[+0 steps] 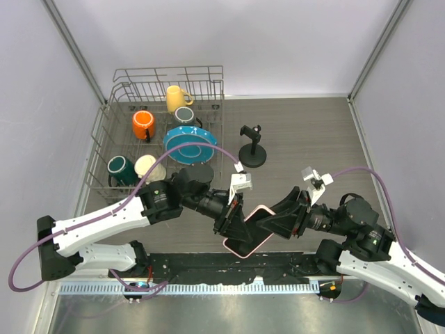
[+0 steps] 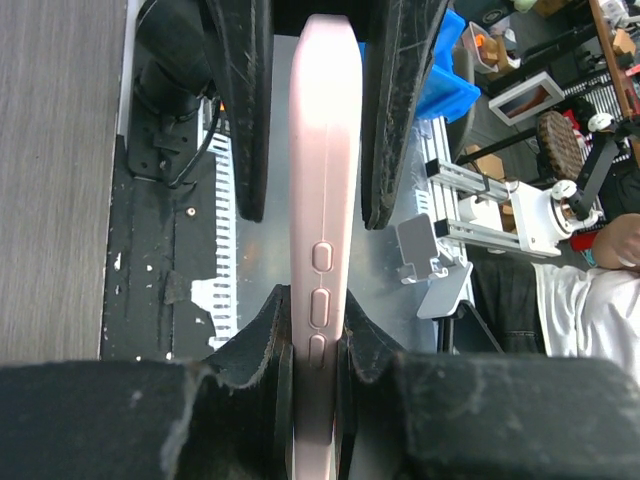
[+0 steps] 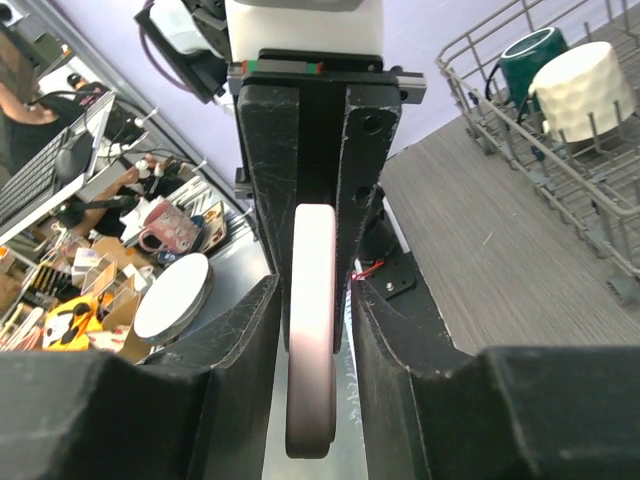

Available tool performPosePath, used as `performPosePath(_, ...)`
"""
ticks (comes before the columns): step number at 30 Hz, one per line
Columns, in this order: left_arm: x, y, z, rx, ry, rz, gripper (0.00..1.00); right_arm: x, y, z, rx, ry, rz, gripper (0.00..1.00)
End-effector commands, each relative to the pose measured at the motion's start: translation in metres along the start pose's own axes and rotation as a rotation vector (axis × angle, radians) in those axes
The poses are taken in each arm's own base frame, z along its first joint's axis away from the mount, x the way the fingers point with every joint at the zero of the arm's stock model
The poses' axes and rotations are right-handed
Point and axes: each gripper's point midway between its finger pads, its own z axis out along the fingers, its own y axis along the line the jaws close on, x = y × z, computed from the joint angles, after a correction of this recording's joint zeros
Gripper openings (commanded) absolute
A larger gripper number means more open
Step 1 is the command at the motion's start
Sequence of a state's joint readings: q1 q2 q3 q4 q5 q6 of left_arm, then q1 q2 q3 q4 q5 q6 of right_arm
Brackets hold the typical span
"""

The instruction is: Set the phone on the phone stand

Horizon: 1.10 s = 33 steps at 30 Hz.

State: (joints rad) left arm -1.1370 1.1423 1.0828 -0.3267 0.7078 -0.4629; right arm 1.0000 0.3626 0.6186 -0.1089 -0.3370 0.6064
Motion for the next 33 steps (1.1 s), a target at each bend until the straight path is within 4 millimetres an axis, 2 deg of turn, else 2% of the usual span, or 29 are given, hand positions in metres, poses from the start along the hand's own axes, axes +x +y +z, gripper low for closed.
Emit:
performPosePath(1,-0.026,-0.032,-0.009,0.117,-0.087,0.112,0.0,-0.009,0.024,-0.001,-0.11,-0.002,-0.036,0.36)
performPosePath(6,-0.023,-0.03,-0.005,0.125,-0.068,0.105,0.0,-0.004,0.029,-0.001,-0.142,0.024,-0.038,0.33)
performPosePath(9,-0.022,-0.03,-0.003,0.135,-0.056,0.106,0.0,-0.002,0.029,0.002,-0.152,0.034,-0.037,0.22)
performPosePath(10,-0.023,-0.031,-0.003,0.139,-0.056,0.11,0.0,-0.001,0.029,0.003,-0.154,0.04,-0.035,0.08)
performPosePath(11,-0.023,-0.029,-0.002,0.137,-0.051,0.106,0.0,-0.002,0.028,0.004,-0.151,0.036,-0.034,0.01)
performPosePath(12,-0.02,-0.027,-0.001,0.126,-0.038,0.096,0.0,-0.004,0.025,0.004,-0.133,0.027,-0.044,0.01)
performPosePath(13,-0.029,-0.02,-0.003,0.059,-0.061,0.1,0.01,-0.004,0.02,0.003,-0.106,0.021,-0.051,0.01)
performPosePath(14,-0.032,-0.006,-0.003,-0.026,-0.061,0.114,0.12,-0.018,-0.007,0.004,0.057,-0.054,-0.052,0.01)
performPosePath(15,-0.039,0.006,-0.014,-0.154,-0.059,0.086,0.46,-0.019,-0.027,-0.007,0.192,-0.051,-0.045,0.01)
performPosePath(16,-0.052,0.032,-0.026,-0.336,-0.115,0.082,0.58,-0.022,-0.043,-0.014,0.295,-0.07,-0.052,0.01)
performPosePath(17,-0.061,0.047,-0.038,-0.457,-0.15,0.08,0.7,-0.038,-0.074,-0.03,0.492,-0.156,-0.056,0.0)
performPosePath(18,-0.069,0.054,-0.055,-0.563,-0.179,0.065,0.83,-0.036,-0.086,-0.045,0.591,-0.149,-0.048,0.01)
performPosePath(19,-0.075,0.064,-0.067,-0.653,-0.211,0.054,0.87,-0.04,-0.093,-0.053,0.65,-0.175,-0.033,0.0)
performPosePath(20,-0.084,0.084,-0.089,-0.821,-0.272,0.044,0.89,-0.04,-0.1,-0.061,0.703,-0.181,-0.026,0.01)
performPosePath(21,-0.089,0.088,-0.099,-0.884,-0.301,0.012,0.9,-0.041,-0.111,-0.075,0.8,-0.189,-0.023,0.01)
performPosePath(23,-0.097,0.102,-0.115,-1.0,-0.345,-0.008,0.87,-0.039,-0.12,-0.085,0.881,-0.191,0.002,0.01)
performPosePath(24,-0.101,0.11,-0.113,-1.029,-0.349,-0.016,0.84,-0.041,-0.13,-0.101,0.98,-0.209,0.004,0.0)
performPosePath(26,-0.107,0.121,-0.111,-1.082,-0.356,-0.029,0.79,-0.044,-0.135,-0.113,1.054,-0.241,0.03,0.01)
performPosePath(27,-0.115,0.123,-0.109,-1.089,-0.371,-0.021,0.72,-0.043,-0.141,-0.126,1.121,-0.246,0.022,0.01)
performPosePath(29,-0.119,0.144,-0.097,-1.134,-0.362,-0.017,0.67,-0.045,-0.14,-0.131,1.133,-0.269,0.028,0.01)
performPosePath(30,-0.128,0.151,-0.091,-1.126,-0.394,-0.003,0.66,-0.049,-0.138,-0.131,1.122,-0.288,0.033,0.01)
performPosePath(33,-0.141,0.18,-0.077,-1.12,-0.41,-0.023,0.66,-0.057,-0.128,-0.132,1.08,-0.316,0.048,0.01)
